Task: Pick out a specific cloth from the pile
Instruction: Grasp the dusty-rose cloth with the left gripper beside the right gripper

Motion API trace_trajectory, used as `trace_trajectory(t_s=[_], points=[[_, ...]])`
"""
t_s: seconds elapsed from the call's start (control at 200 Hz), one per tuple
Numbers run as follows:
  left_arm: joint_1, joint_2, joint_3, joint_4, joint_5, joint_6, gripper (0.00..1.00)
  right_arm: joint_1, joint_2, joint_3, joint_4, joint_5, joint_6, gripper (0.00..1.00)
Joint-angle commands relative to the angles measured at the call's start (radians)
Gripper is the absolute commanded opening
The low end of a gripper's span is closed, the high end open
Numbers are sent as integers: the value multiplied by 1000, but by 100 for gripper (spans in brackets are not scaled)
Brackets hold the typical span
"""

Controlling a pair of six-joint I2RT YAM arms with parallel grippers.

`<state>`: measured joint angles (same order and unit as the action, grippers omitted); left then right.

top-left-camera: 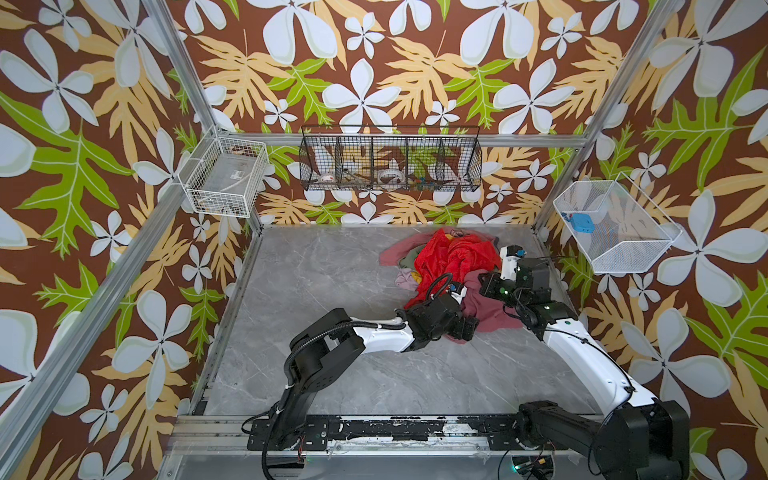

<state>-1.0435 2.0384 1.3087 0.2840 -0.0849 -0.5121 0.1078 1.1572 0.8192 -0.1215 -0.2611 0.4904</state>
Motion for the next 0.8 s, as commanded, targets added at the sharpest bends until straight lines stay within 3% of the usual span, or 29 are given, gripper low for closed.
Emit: trace_trajectory(t_s=[0.0, 0.085, 0.16, 0.35, 0.44, 0.516, 0.636, 0.711, 0.796], points=[[-3, 38, 58, -59, -69, -38, 87, -11, -8, -2, 16, -7, 0, 0], [-2, 83, 112, -75, -53, -31, 86, -15, -7, 1, 11, -7, -3, 0], [-3, 117, 150, -84, -23, -30, 77, -17, -7, 3, 7, -4, -2, 0], [-2, 102, 144, -110, -13, -28, 25, -36, -10, 3, -14, 34, 6, 9], [-3, 11, 55, -38, -29, -12, 9, -44, -19, 5, -32, 66, -4, 23], [-3, -73, 9, -8, -56, 2, 0, -45, -33, 5, -39, 96, -21, 52], [-3, -170, 19, -29, -58, 42, 0, -45, -82, -16, -31, 169, -29, 75], [-3, -216, 37, -50, -49, 60, 0, -45, -122, -35, -22, 227, -27, 98], [-3, -267, 50, -69, -46, 78, 0, -45, -160, -51, -26, 285, -41, 100]])
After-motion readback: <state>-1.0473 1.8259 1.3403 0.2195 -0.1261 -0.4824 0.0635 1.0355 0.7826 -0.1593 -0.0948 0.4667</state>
